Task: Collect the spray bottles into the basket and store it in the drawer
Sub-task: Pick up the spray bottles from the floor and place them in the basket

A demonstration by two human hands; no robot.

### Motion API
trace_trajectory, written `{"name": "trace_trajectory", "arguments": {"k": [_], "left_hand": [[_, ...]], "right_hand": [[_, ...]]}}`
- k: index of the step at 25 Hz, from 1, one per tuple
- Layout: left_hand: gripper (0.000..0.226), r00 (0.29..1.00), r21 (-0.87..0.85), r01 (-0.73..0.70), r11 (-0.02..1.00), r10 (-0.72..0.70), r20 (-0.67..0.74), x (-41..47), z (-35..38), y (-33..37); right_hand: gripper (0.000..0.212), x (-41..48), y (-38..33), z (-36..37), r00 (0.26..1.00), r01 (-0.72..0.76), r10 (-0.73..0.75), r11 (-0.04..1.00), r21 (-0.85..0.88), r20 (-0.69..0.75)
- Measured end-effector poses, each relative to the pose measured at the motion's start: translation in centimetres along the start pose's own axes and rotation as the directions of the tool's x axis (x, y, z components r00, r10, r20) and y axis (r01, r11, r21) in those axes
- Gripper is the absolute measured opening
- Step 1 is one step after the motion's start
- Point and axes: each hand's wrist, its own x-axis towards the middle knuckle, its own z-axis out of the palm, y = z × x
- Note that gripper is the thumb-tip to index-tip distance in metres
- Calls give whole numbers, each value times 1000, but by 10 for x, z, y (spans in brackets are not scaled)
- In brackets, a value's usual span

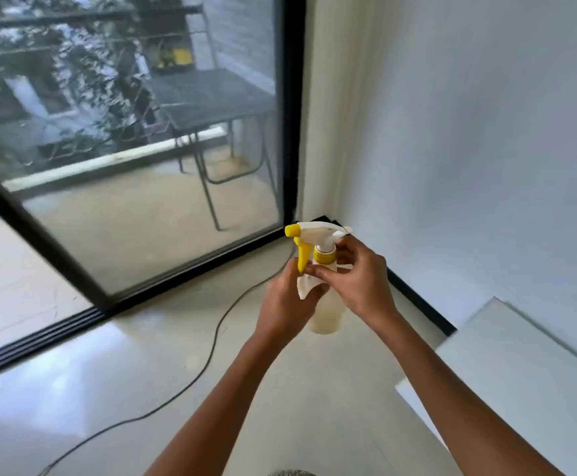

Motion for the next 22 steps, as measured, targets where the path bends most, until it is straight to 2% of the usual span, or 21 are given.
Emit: {"name": "trace_trajectory", "arguments": {"k": [2,5,11,13,16,19,22], "left_hand": [[37,995,-19,-67,998,68,67,-16,40,30],[39,965,-46,-158,986,164,206,-65,120,89],[38,841,-141,-267,953,302,448,-171,262,184],[37,780,-169,-278,946,325,535,-202,305,211],[38,650,-215,-311,926,372,663,-238,365,246],[40,526,-249,-343,906,405,748,-264,424,271],[39,446,-252,-348,903,395,803,-285,496,293]], "right_hand": [[44,-24,8,-55,997,-5,2,999,-42,-76],[42,-80,27,-158,977,-111,92,990,-90,-191],[26,-200,60,-327,910,-293,229,945,-146,-345],[21,-237,73,-373,860,-353,268,927,-126,-435],[21,-284,99,-435,767,-425,318,902,-70,-557],[22,-319,125,-488,701,-462,350,886,-22,-621],[25,-347,163,-548,630,-519,392,855,12,-671]]}}
